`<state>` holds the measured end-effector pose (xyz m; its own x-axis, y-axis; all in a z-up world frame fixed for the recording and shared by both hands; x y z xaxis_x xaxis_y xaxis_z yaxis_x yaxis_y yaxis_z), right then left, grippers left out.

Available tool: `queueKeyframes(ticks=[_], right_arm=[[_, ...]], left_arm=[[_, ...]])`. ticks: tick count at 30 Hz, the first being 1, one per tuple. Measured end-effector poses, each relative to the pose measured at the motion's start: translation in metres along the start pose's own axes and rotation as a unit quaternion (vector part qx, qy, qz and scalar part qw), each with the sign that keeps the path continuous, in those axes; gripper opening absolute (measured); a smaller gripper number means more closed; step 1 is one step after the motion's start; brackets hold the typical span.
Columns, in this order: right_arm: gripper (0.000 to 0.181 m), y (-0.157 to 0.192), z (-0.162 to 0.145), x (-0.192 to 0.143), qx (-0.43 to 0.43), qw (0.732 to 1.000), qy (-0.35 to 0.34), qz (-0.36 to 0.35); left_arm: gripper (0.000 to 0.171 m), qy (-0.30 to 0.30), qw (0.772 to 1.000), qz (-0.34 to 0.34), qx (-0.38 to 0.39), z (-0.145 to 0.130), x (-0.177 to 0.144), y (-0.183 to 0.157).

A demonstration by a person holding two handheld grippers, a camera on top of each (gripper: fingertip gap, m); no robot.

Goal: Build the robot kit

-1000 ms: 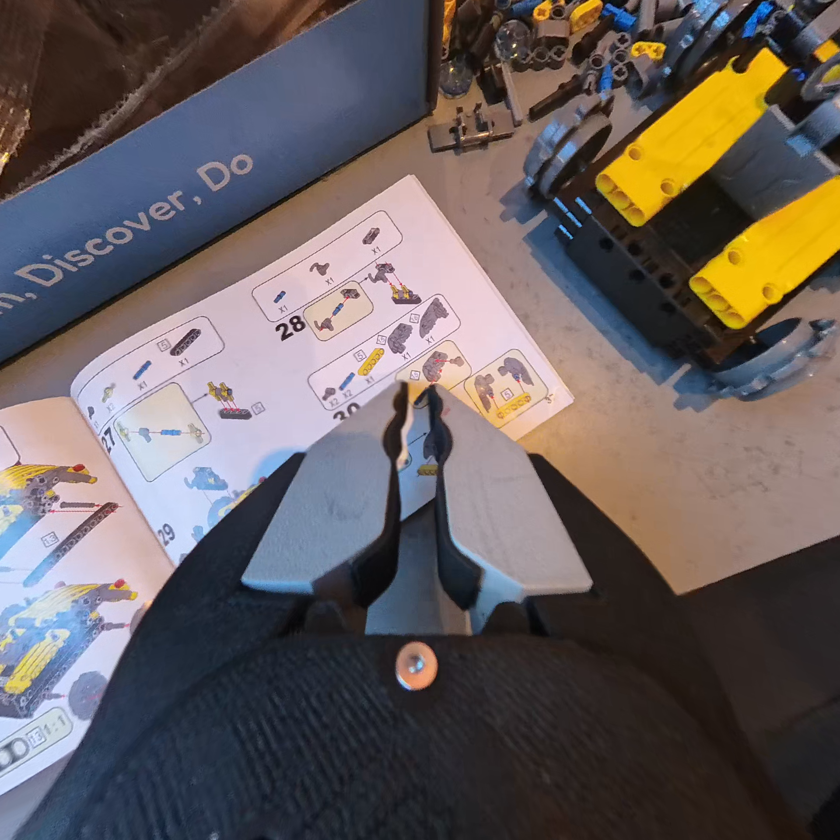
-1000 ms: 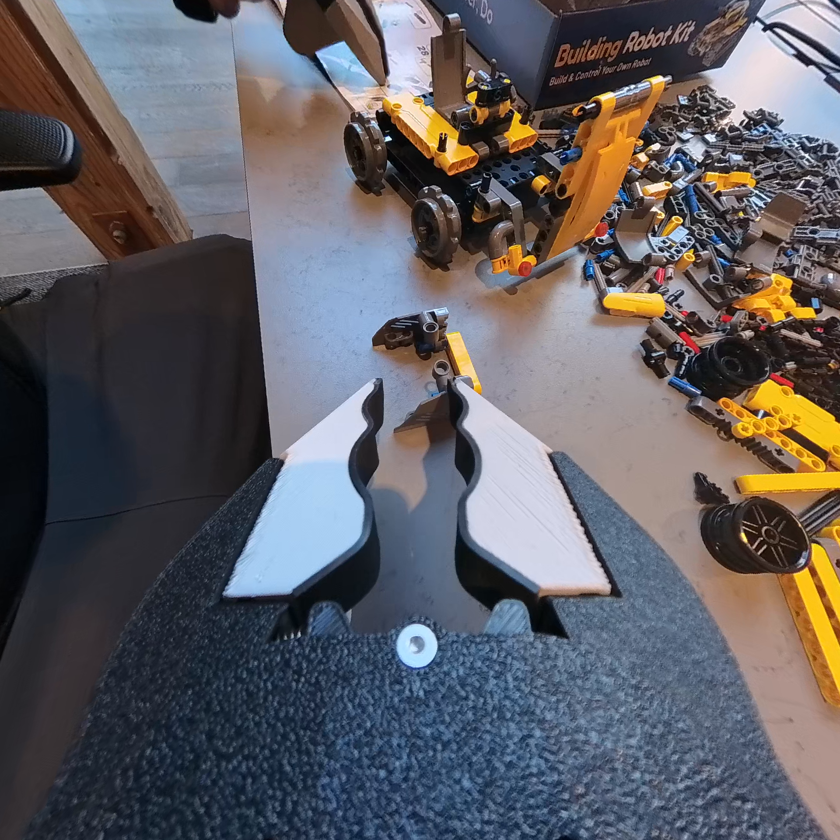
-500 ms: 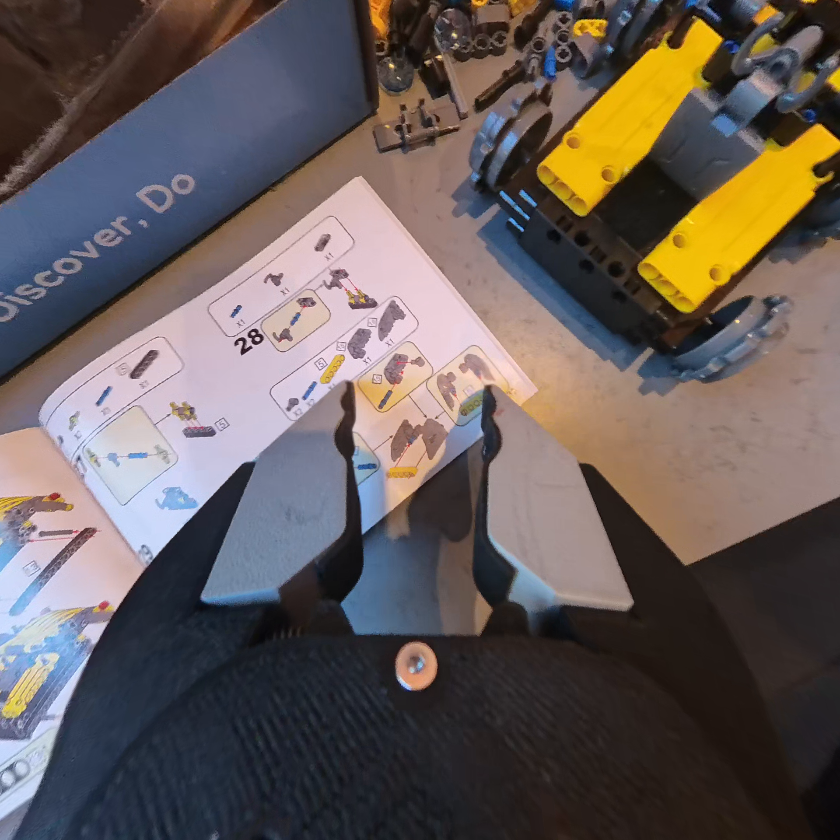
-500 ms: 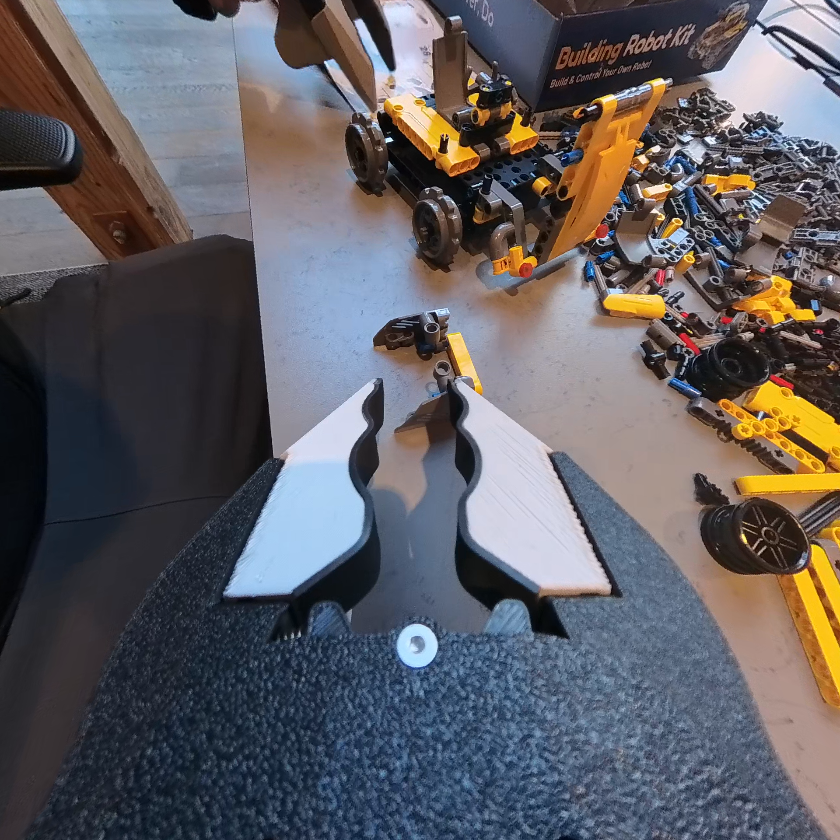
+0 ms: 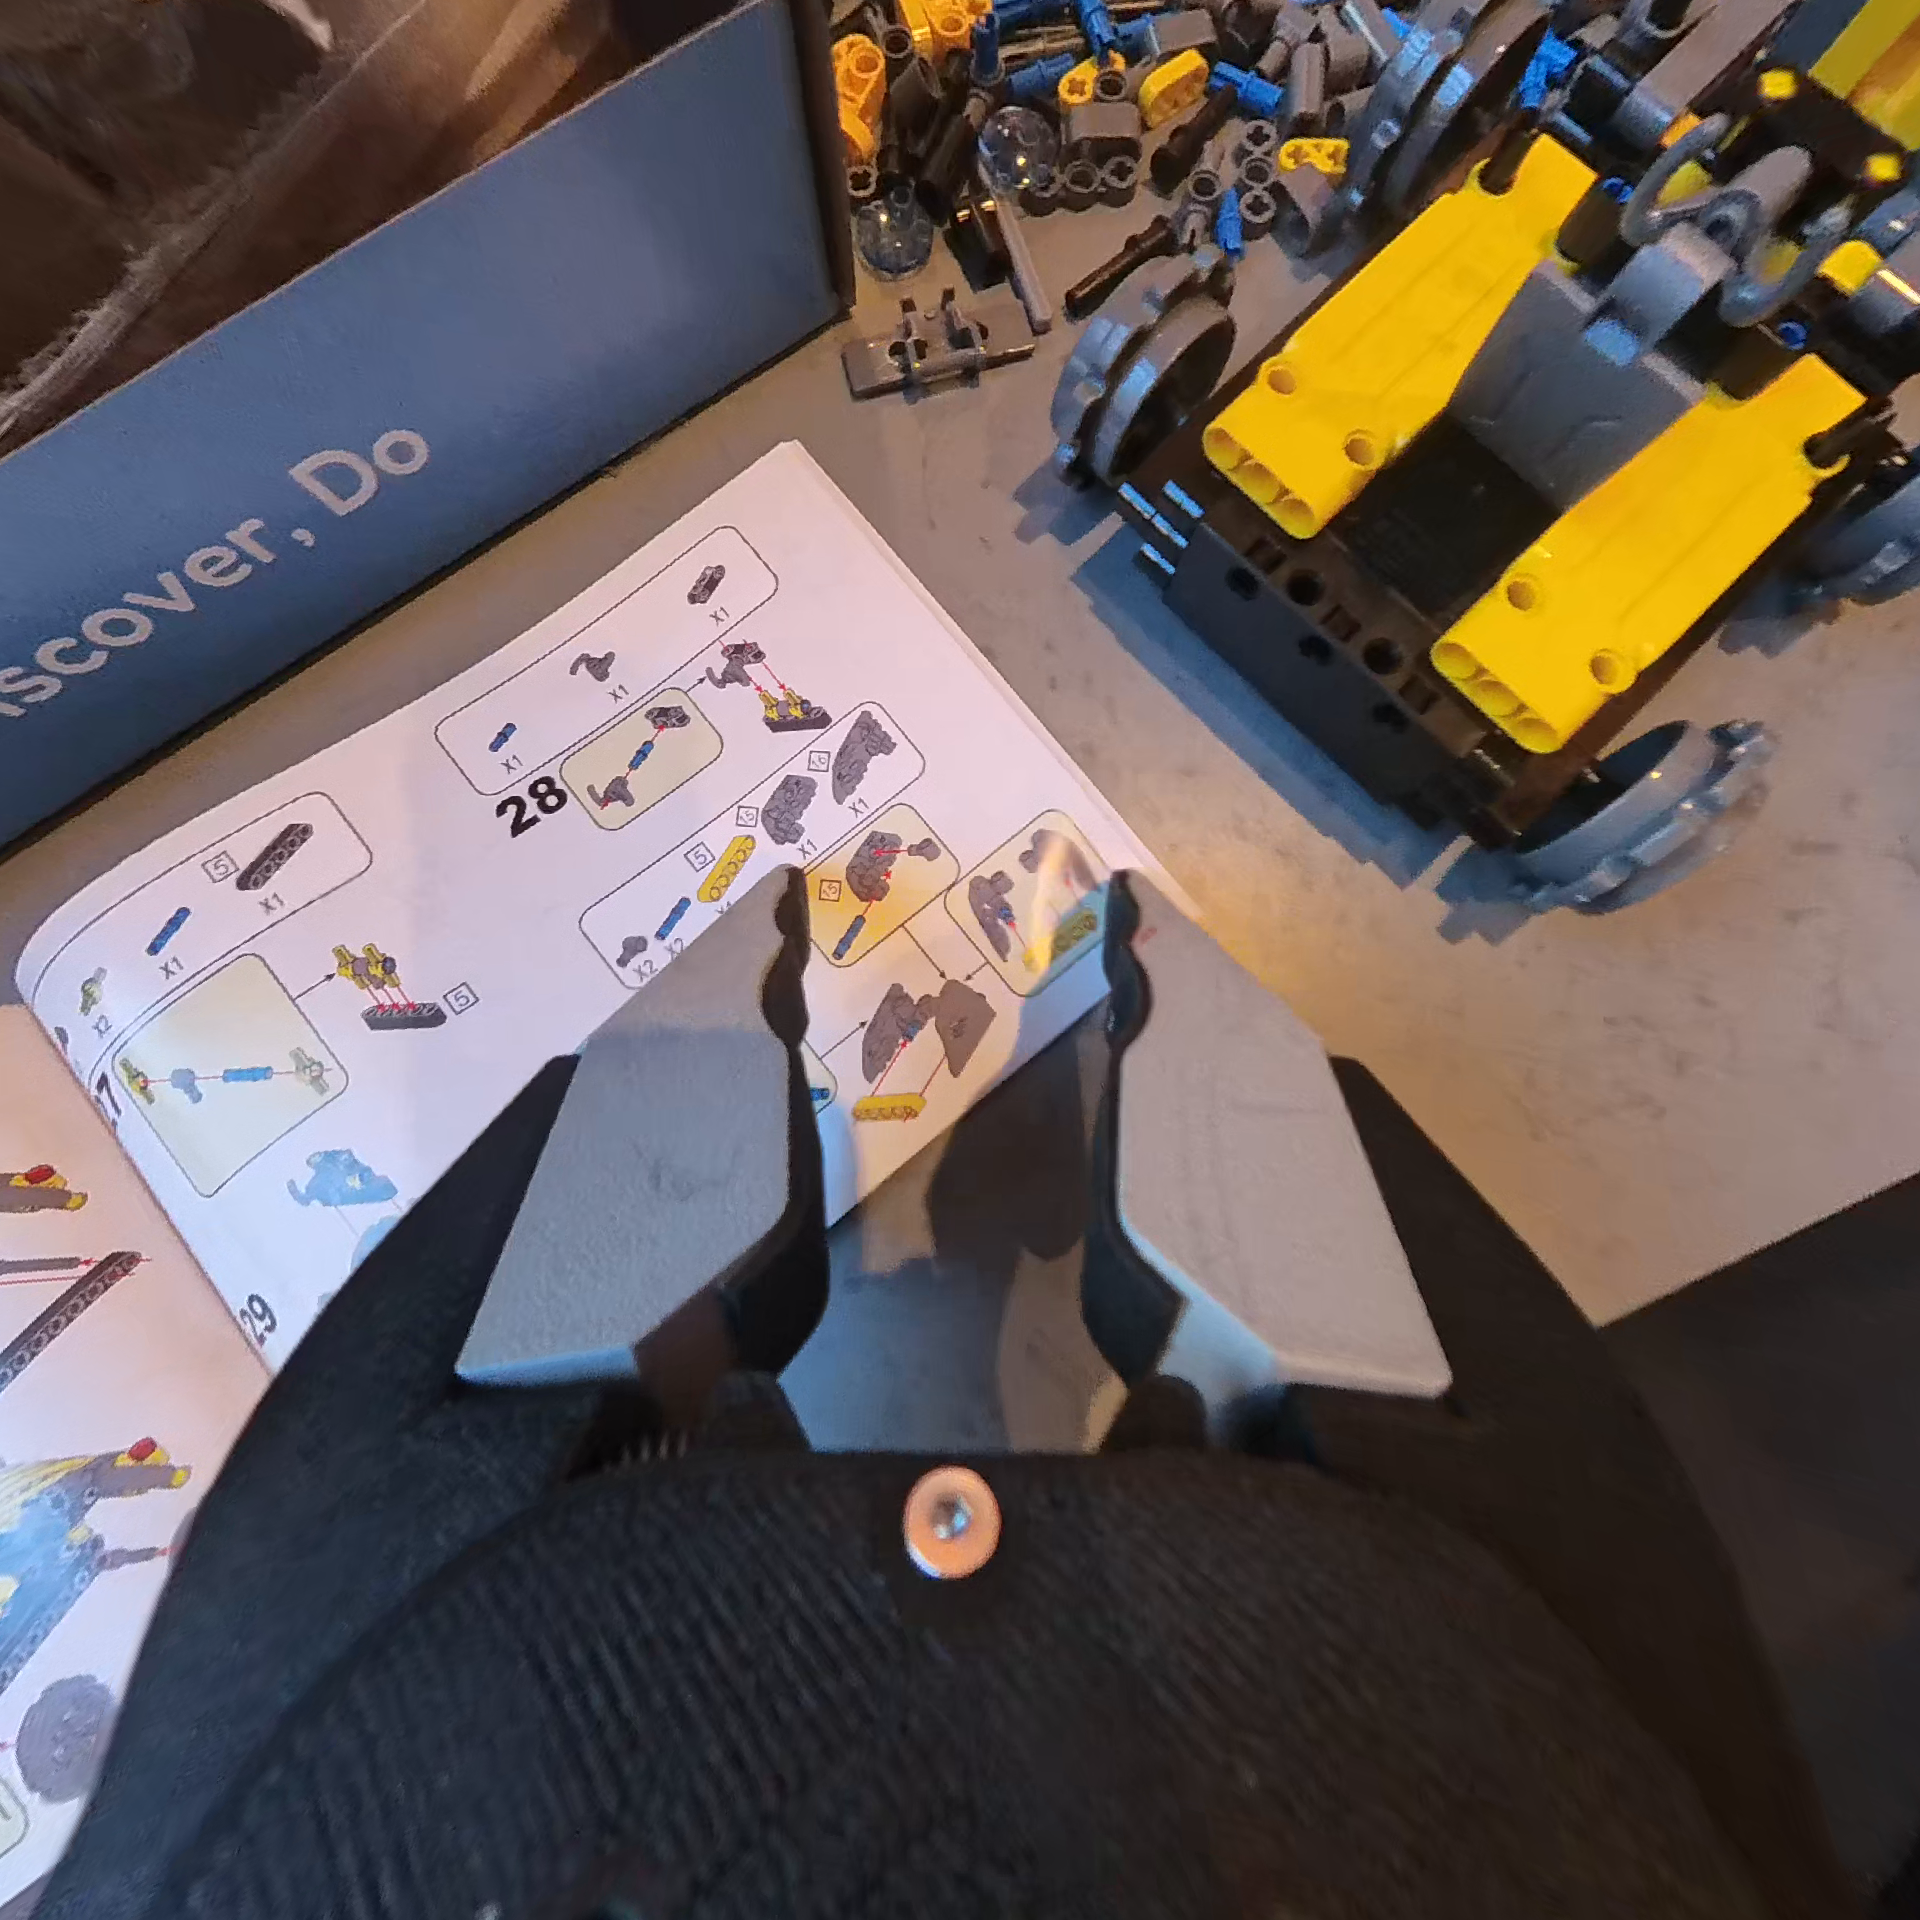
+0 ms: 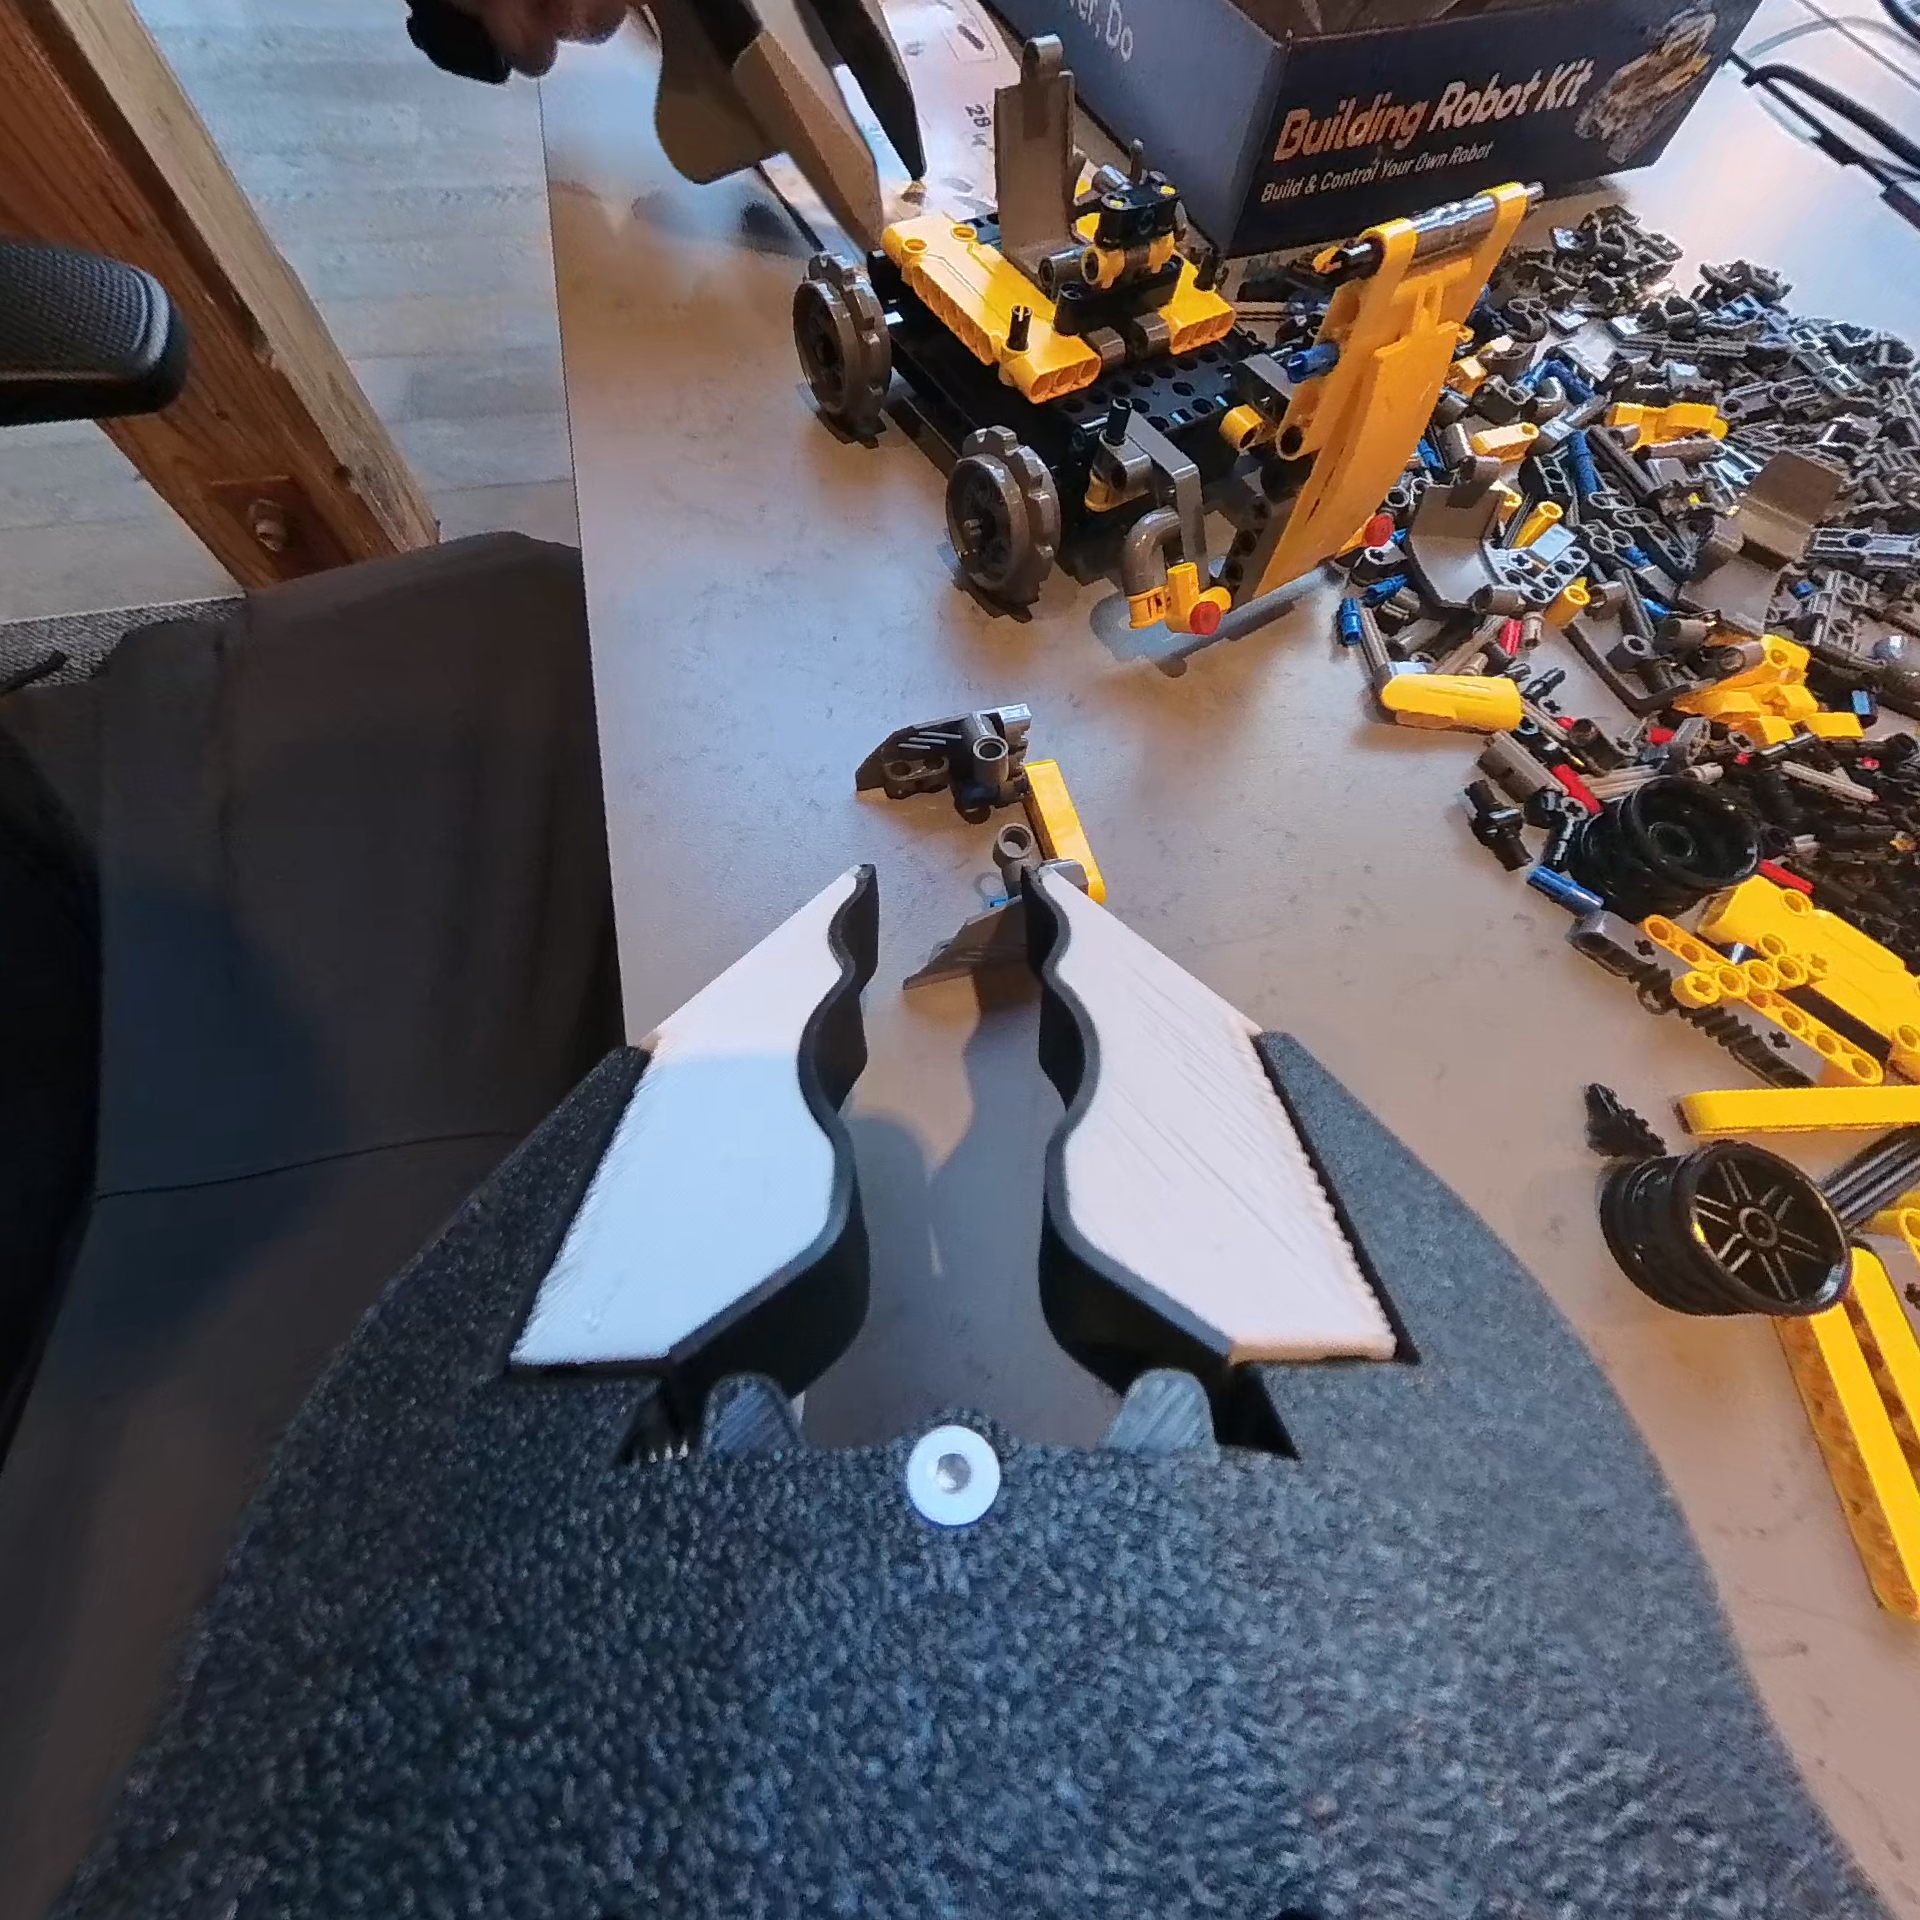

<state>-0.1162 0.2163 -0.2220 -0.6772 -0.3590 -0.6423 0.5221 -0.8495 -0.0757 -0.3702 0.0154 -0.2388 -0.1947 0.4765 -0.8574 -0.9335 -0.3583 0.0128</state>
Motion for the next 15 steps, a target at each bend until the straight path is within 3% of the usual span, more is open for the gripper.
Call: queueKeyframes(ticks=[15], right_arm=[[0.027,0.0011,-0.0002,-0.0001,-0.001,1.0,0.0,0.001]], left_arm=[[0.042,-0.023,0.999,0.015,-0.027,-0.0007,0.0002,0.0063]])
Point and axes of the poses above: each gripper's, where its closed fingertips meet, x out along the fingers, z out of its top, y = z × x across the jaws, the point moved 4 cm from there along -x, back along the fingers, and after that the axes turned 8 degrees about y, right-handed, at the moved point
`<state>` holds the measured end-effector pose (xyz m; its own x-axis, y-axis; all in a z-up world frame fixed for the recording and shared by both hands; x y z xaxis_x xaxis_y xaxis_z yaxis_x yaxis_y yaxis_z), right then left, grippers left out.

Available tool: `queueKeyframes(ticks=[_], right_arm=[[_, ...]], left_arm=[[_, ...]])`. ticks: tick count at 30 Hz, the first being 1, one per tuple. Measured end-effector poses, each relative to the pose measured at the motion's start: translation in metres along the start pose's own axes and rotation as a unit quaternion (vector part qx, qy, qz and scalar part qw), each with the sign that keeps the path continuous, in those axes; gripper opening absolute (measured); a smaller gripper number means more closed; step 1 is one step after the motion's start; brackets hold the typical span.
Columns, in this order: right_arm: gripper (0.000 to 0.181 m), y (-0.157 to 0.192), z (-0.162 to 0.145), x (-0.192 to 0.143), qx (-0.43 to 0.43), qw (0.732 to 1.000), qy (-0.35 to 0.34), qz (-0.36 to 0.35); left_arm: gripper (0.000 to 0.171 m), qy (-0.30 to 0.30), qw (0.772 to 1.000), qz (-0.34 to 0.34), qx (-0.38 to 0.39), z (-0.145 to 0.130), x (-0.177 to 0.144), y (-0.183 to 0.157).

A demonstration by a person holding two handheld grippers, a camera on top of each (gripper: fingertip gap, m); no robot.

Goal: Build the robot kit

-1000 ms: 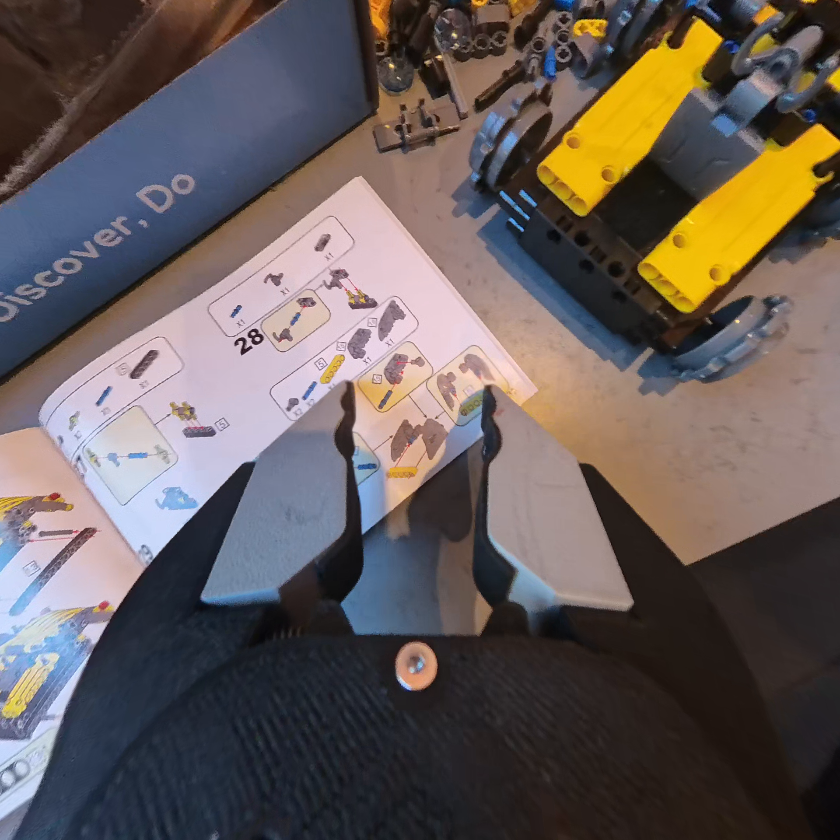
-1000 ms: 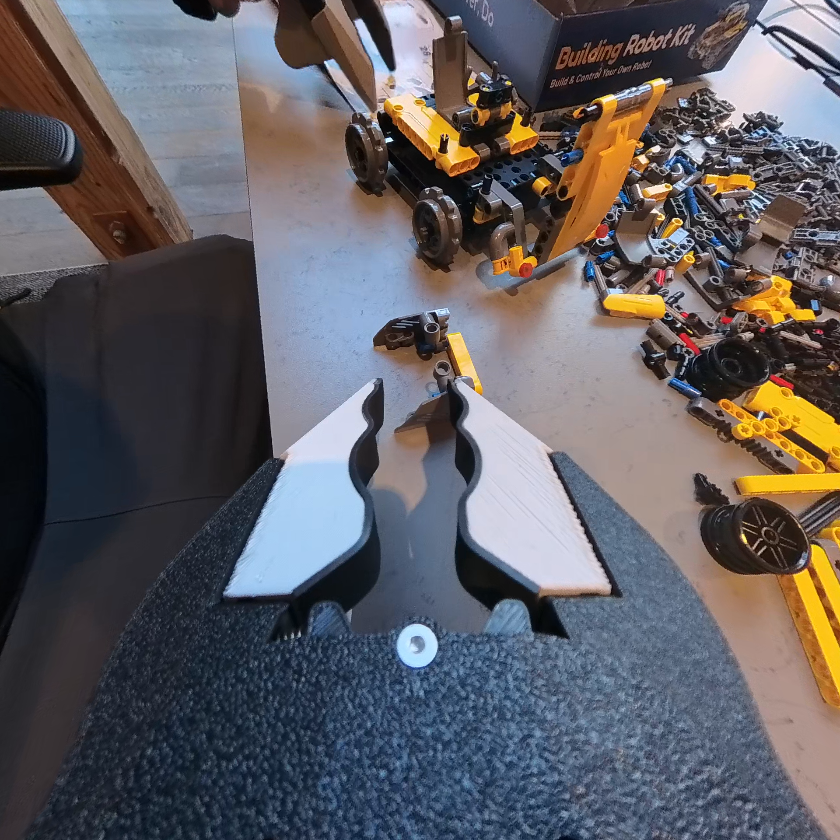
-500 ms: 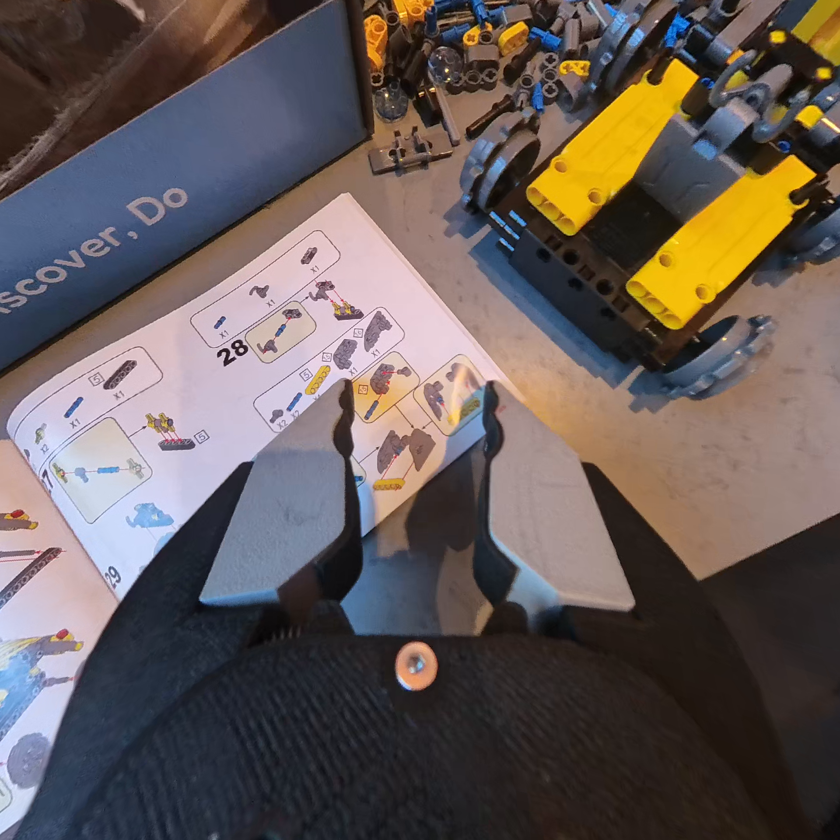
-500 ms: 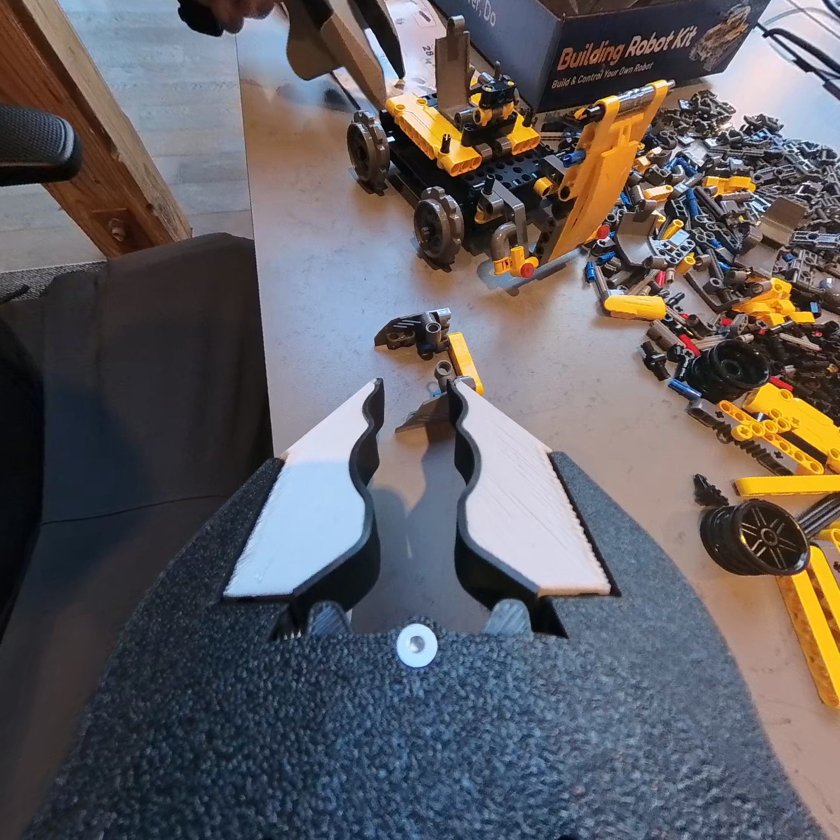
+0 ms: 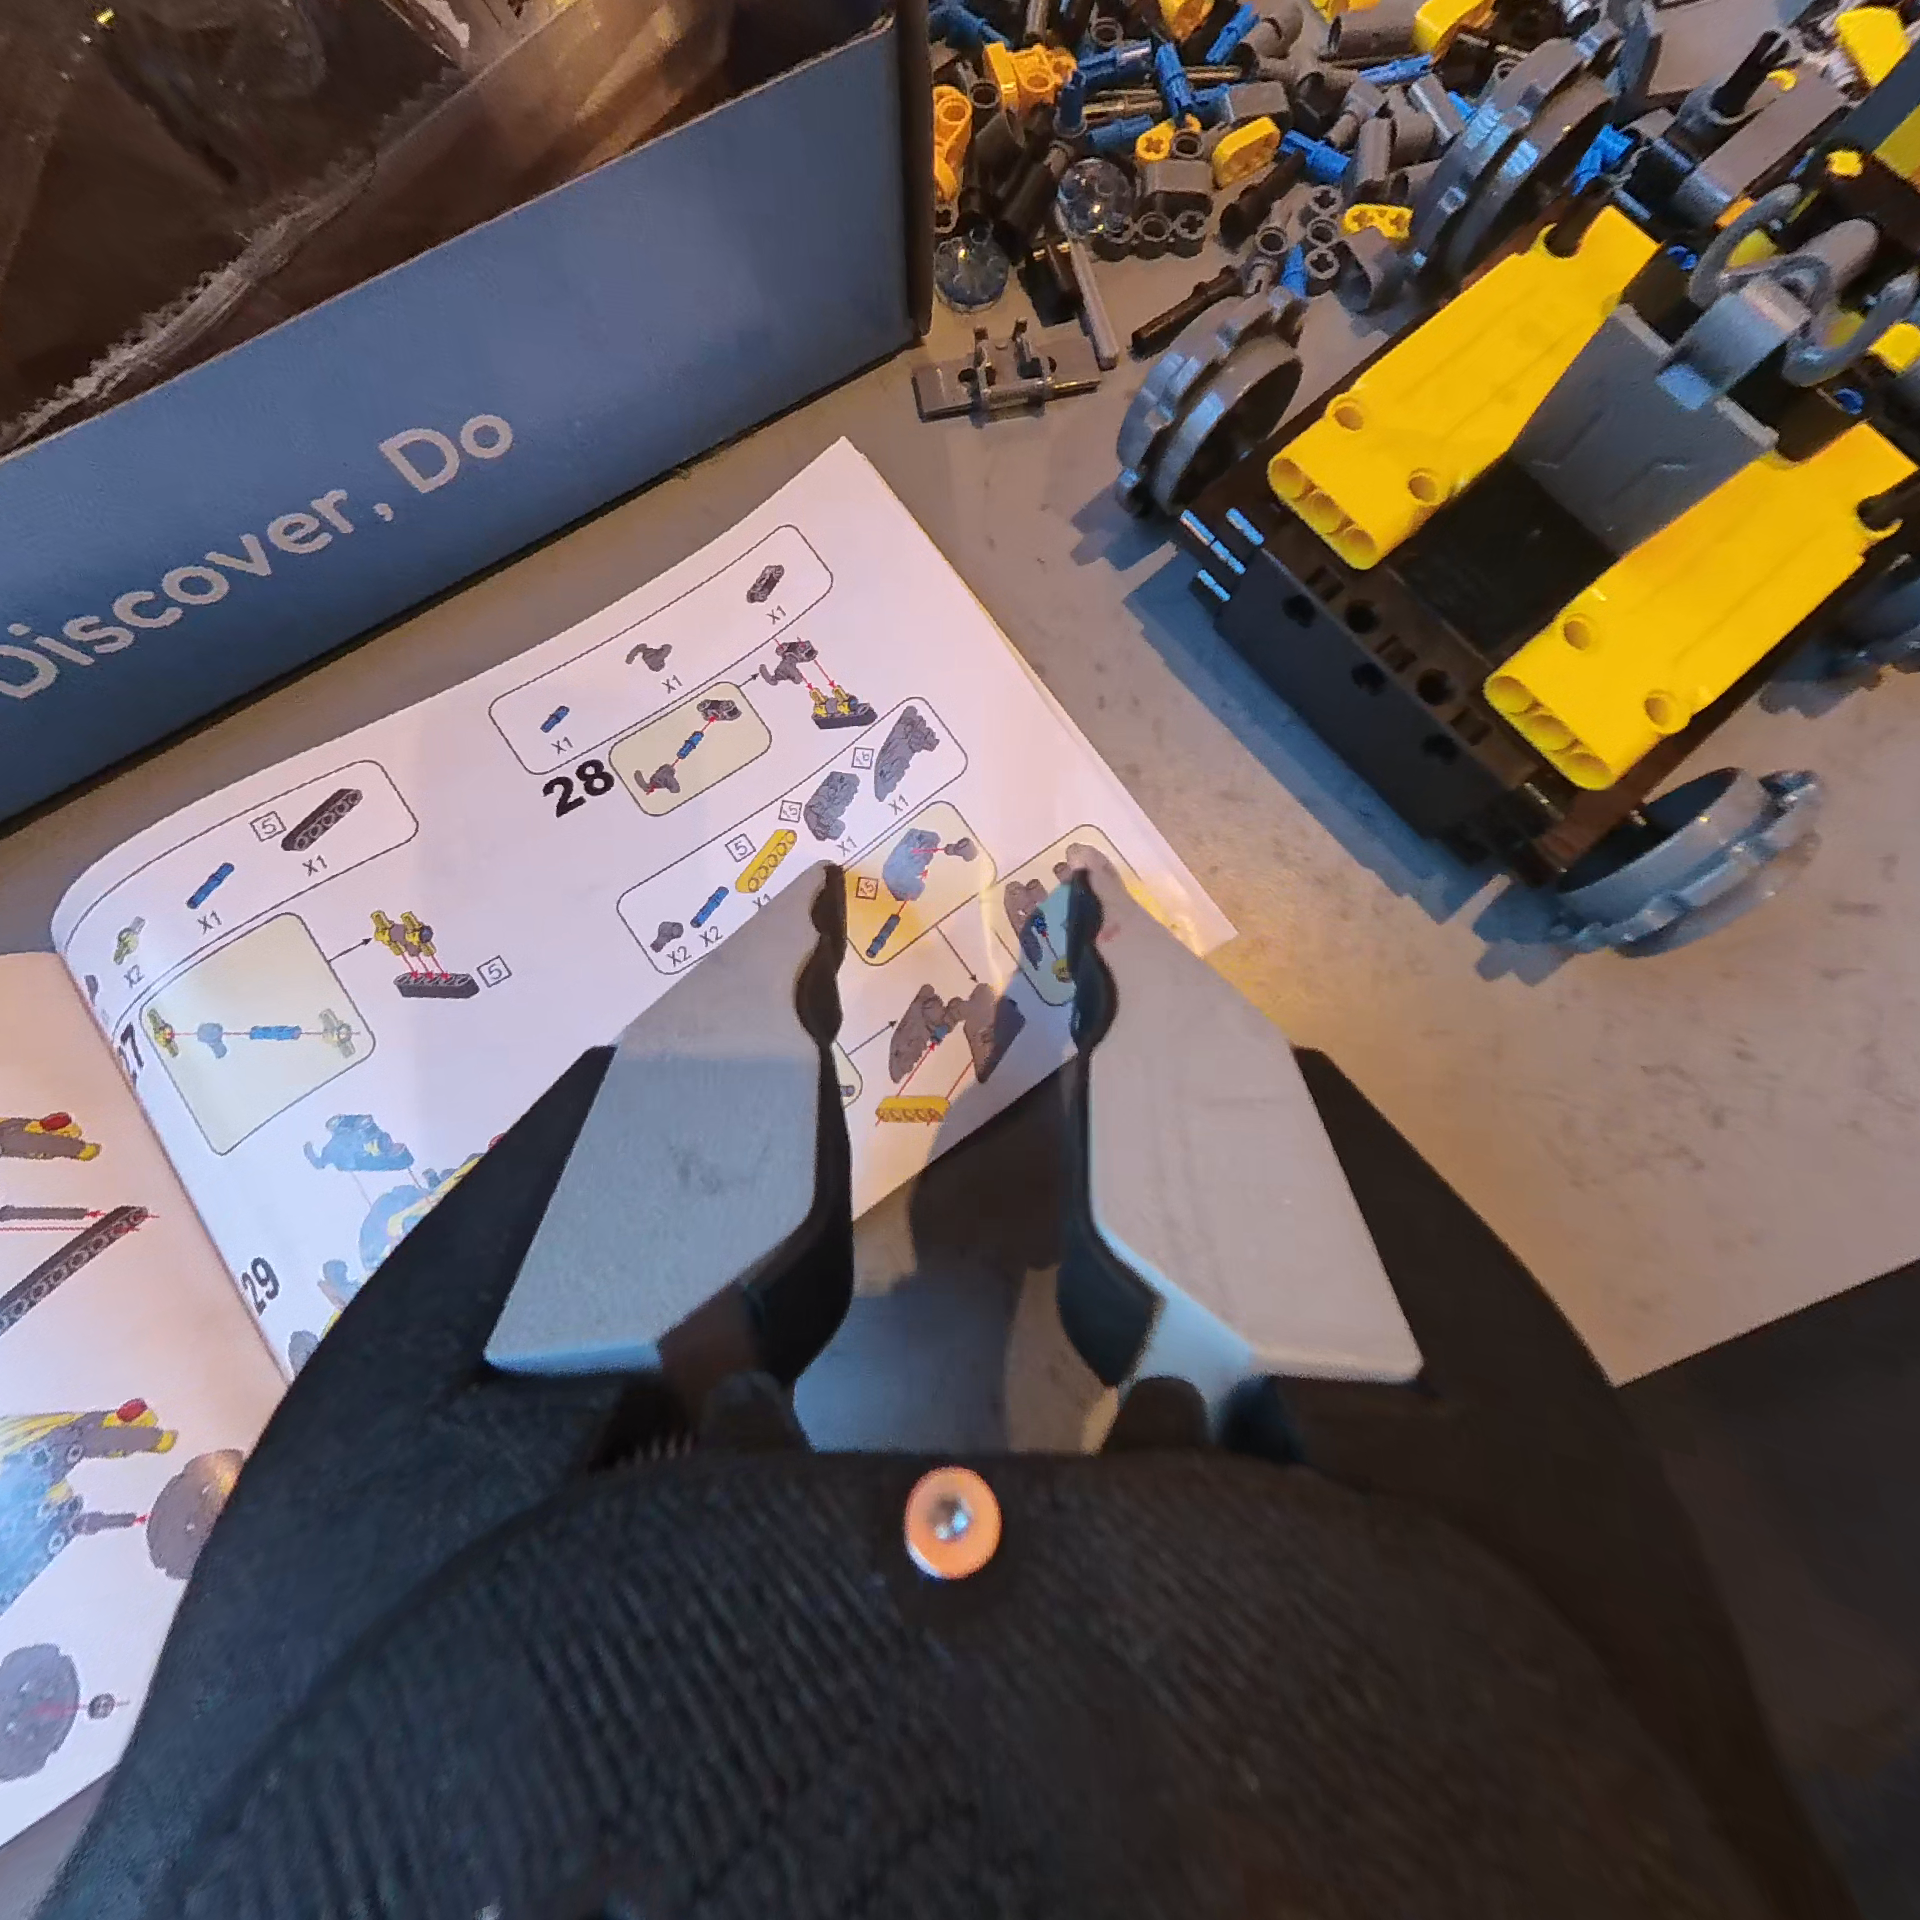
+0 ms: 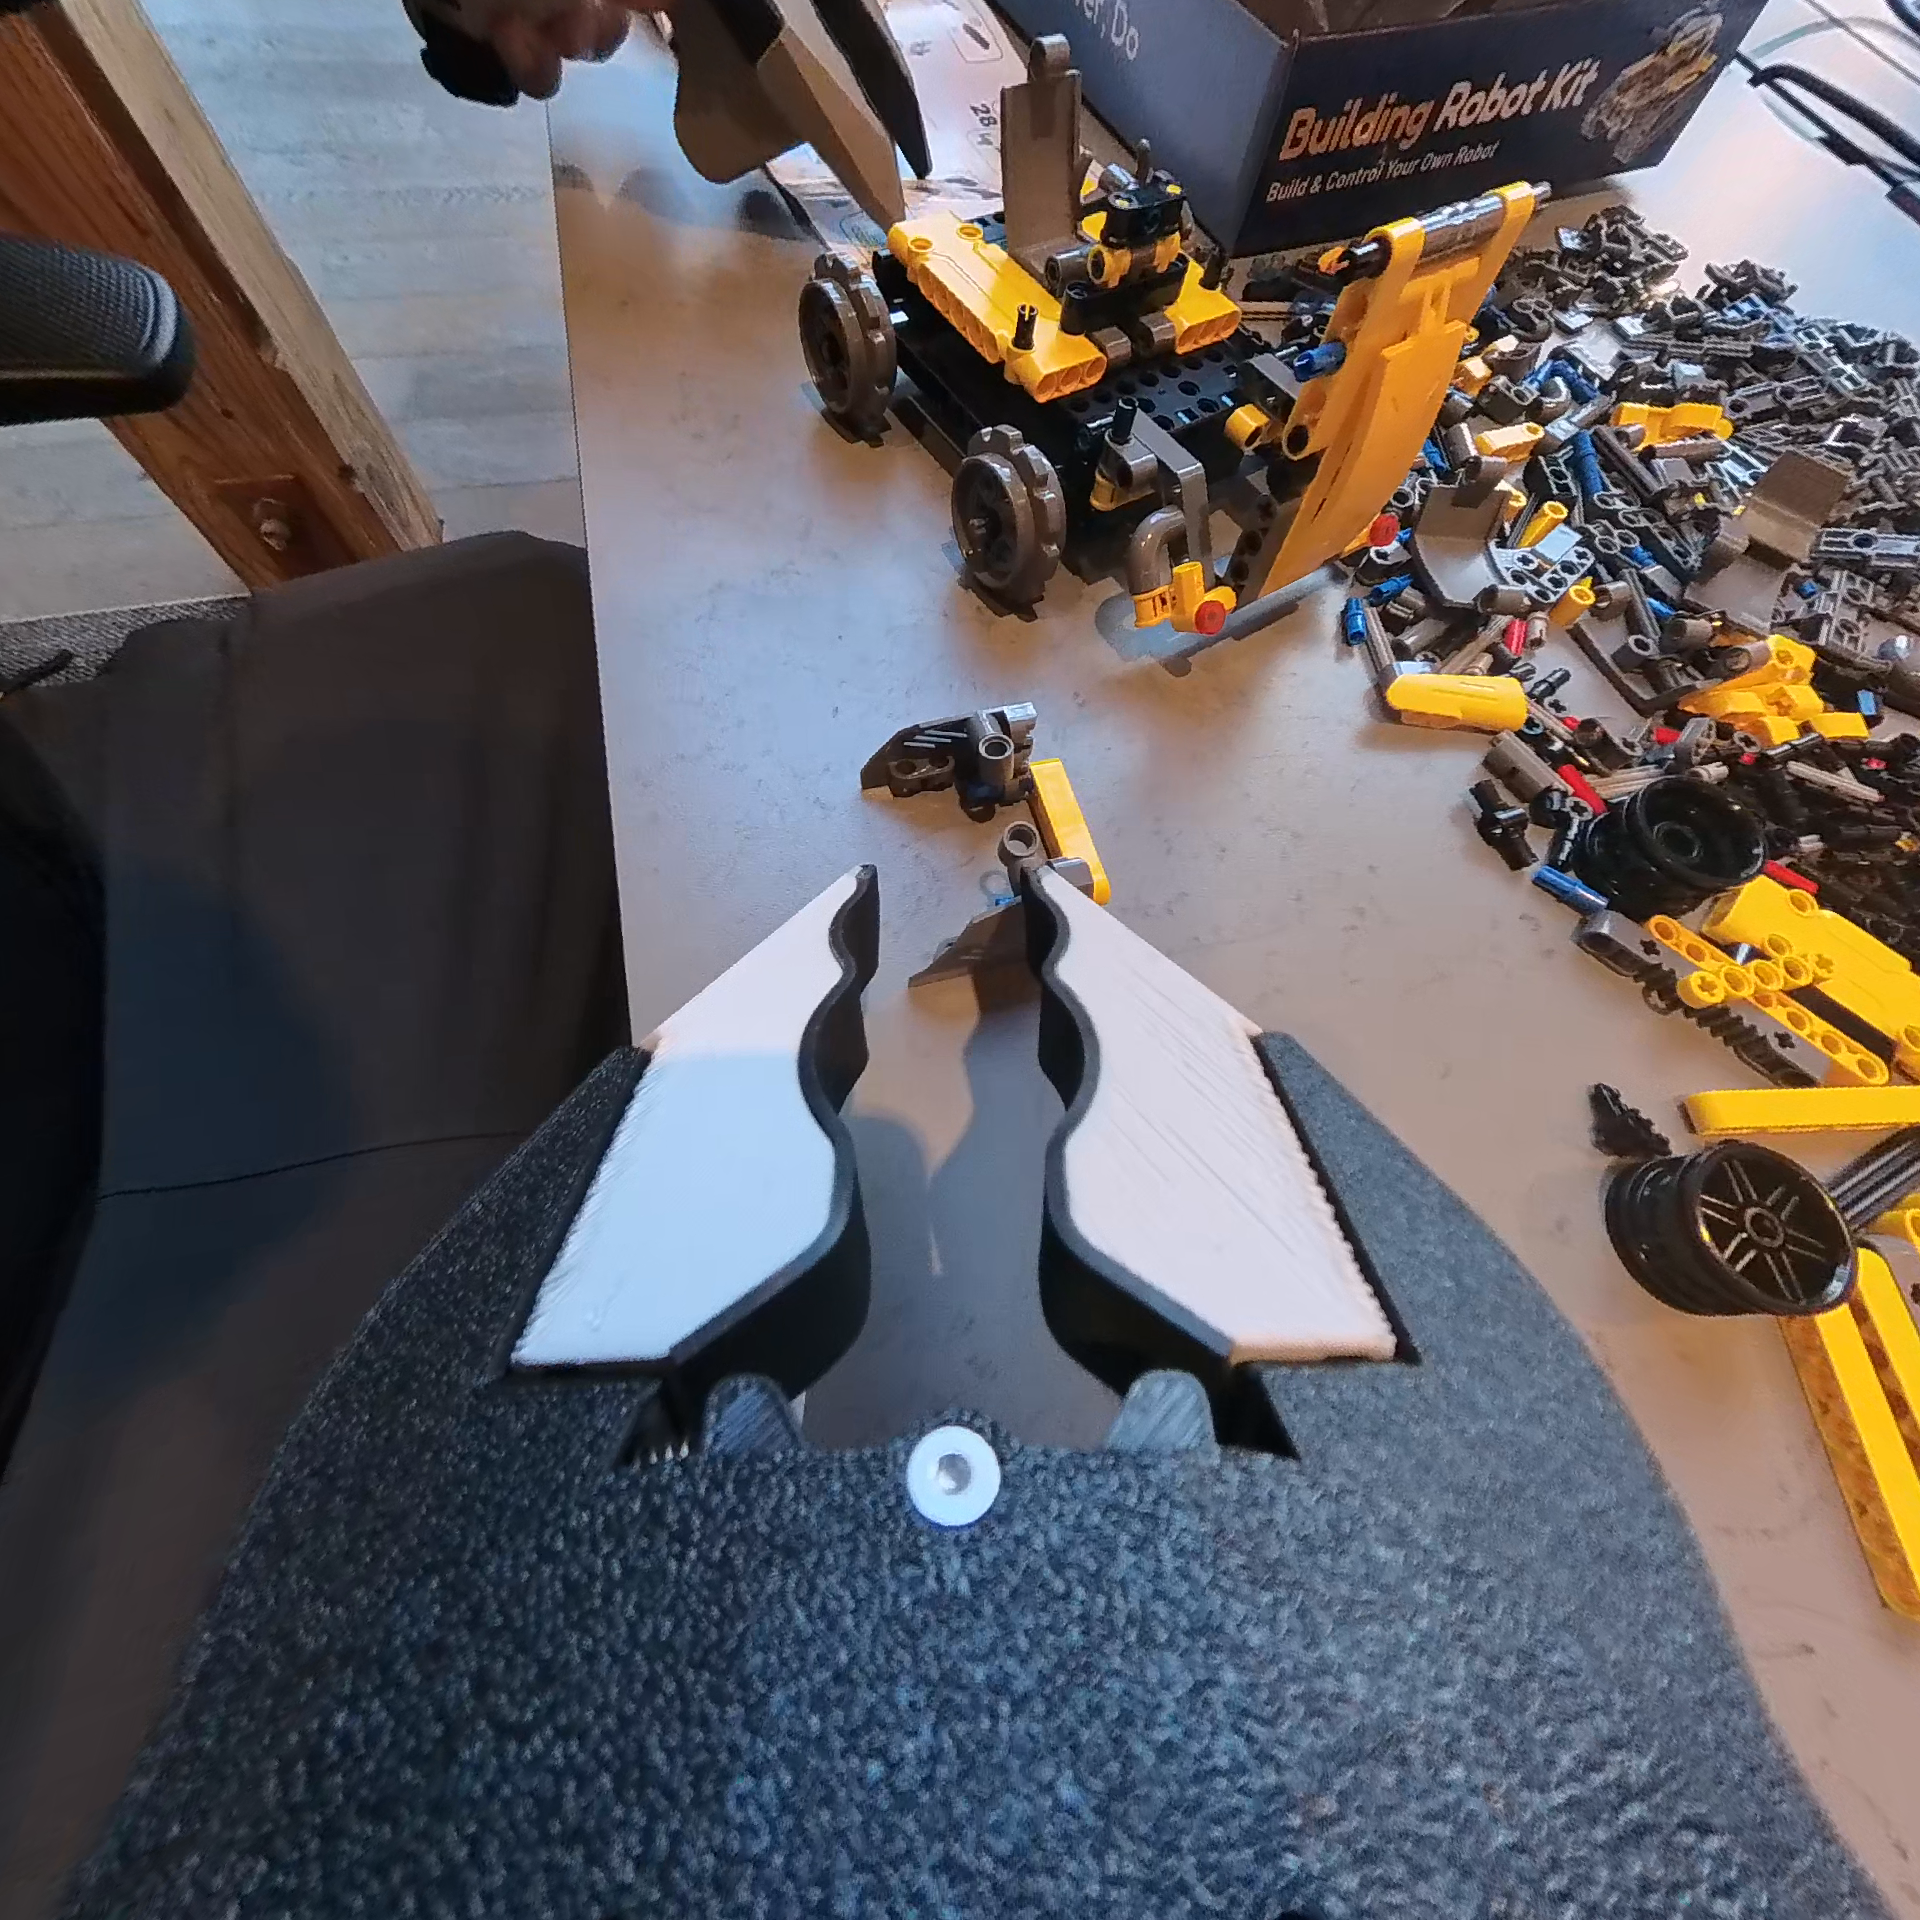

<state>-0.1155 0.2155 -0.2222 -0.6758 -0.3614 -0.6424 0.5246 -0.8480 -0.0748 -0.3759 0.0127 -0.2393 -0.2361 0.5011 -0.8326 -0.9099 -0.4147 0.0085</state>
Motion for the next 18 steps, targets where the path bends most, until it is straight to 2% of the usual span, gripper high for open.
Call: queueKeyframes(ticks=[5,9,13,15,18], right_arm=[[0.028,-0.003,0.004,-0.008,0.004,0.999,-0.032,-0.013],[0.031,-0.005,0.021,-0.021,0.021,0.998,-0.052,-0.026],[0.033,0.01,0.066,-0.016,-0.006,0.998,-0.064,-0.011],[0.033,0.018,0.091,-0.001,-0.03,0.998,-0.049,-0.006],[0.033,0.025,0.133,0.03,-0.072,0.997,-0.017,-0.006]], left_arm=[[0.039,-0.003,1.0,0.003,-0.001,0.0,0.0,0.001],[0.027,-0.016,1.0,0.007,-0.009,-0.001,0.0,0.006],[0.019,-0.018,1.0,0.006,-0.003,-0.001,0.0,0.009],[0.002,-0.021,1.0,0.018,-0.004,-0.001,0.0,0.015],[0.0,-0.037,0.999,0.015,-0.001,-0.002,0.0,0.016]])
Point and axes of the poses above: each gripper's, where its closed fingertips meet, x out along the fingers, z out of its top, y = z × x across the jaws, the point moved 4 cm from there along -x, back along the fingers, and after that the axes turned 8 degrees about y, right-handed, at the moved point
